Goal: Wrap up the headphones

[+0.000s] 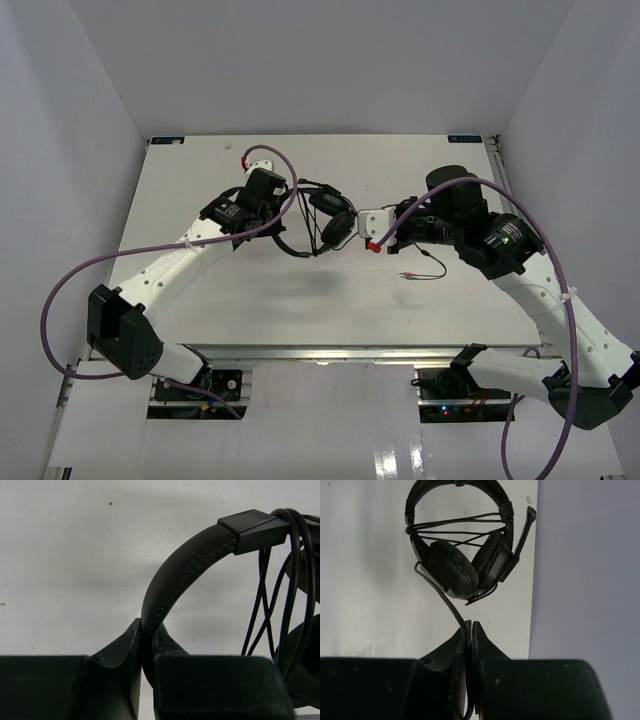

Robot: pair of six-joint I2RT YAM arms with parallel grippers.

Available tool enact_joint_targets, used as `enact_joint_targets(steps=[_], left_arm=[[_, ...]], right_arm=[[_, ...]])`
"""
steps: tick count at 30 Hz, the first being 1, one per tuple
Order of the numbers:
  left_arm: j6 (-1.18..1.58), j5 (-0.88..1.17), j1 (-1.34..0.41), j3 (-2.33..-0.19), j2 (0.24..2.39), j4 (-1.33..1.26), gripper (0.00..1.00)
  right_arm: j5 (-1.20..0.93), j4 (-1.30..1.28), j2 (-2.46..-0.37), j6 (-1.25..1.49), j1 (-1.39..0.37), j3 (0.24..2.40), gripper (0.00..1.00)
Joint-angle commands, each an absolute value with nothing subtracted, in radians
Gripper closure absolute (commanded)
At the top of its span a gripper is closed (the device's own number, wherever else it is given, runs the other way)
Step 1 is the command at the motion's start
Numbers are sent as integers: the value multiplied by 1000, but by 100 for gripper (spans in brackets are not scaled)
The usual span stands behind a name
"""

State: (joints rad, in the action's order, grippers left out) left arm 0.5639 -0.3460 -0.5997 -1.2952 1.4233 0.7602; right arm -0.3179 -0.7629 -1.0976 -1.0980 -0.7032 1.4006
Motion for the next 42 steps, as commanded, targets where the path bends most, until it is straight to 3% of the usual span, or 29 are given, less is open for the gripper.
enact_joint_targets(steps=[1, 10, 24, 42], left_arm=[[522, -296, -610, -1288, 1412, 695, 100], [608, -308, -607, -1322, 1410, 678, 100], [781, -281, -595, -1509, 1589, 675, 100], [820, -220, -589, -1546, 1591, 666, 100]], right_arm=[[-233, -703, -1101, -1145, -736, 1425, 90], [-353, -807, -1071, -1185, -779, 1378, 90], [-327, -873, -1013, -1252, -869, 1312, 90], [-344, -862, -978, -1241, -885, 1187, 90]])
